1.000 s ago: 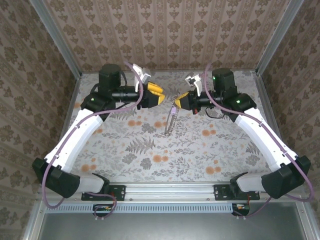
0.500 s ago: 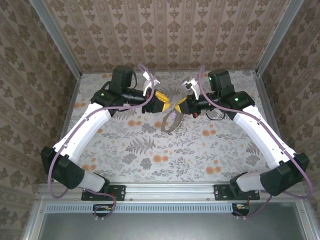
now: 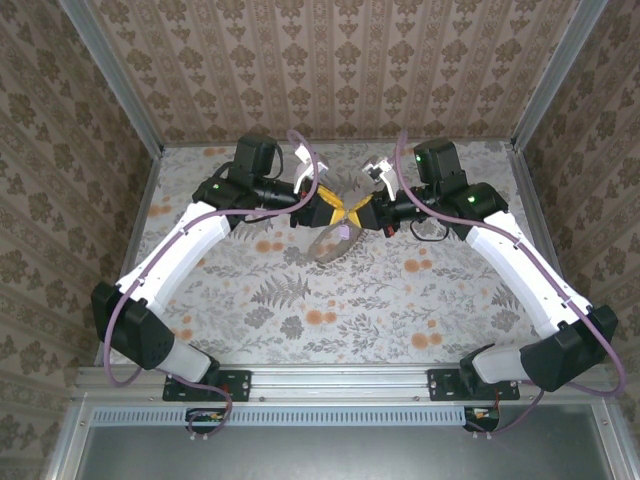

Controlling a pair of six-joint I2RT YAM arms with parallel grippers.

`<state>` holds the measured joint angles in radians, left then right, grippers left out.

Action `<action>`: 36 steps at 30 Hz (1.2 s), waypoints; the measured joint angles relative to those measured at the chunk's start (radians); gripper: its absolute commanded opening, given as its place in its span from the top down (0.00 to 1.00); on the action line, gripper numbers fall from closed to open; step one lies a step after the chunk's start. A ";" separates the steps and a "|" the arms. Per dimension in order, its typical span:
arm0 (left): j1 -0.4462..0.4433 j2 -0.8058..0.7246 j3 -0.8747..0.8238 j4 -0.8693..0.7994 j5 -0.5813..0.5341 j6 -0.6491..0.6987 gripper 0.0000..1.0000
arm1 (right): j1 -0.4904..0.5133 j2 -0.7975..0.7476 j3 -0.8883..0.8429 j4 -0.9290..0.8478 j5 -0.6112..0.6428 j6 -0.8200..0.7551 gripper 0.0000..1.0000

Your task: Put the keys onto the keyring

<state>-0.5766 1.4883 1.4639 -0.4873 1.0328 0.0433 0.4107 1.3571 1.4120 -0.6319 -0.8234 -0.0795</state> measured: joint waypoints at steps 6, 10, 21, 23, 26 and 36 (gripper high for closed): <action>-0.008 0.003 0.000 0.000 0.008 0.000 0.68 | 0.000 0.000 0.000 0.003 0.000 0.000 1.00; -0.011 0.003 0.000 0.001 0.016 0.000 0.71 | 0.000 0.000 0.000 0.003 0.000 0.000 1.00; -0.012 0.003 -0.002 0.008 0.027 0.000 0.74 | 0.000 0.000 0.000 0.008 0.000 0.004 1.00; -0.012 0.003 -0.004 0.010 0.027 0.000 0.74 | 0.000 0.000 0.000 0.008 0.000 0.004 1.00; -0.013 0.004 -0.007 0.016 0.027 0.000 0.74 | 0.000 0.000 0.000 0.009 0.000 0.004 1.00; -0.018 0.005 -0.011 0.026 0.026 0.002 1.00 | -0.001 0.000 0.000 0.022 0.002 0.004 1.00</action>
<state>-0.5941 1.4937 1.4525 -0.4610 1.0592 0.0448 0.4095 1.3571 1.4120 -0.6098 -0.8219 -0.0753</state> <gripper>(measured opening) 0.051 0.065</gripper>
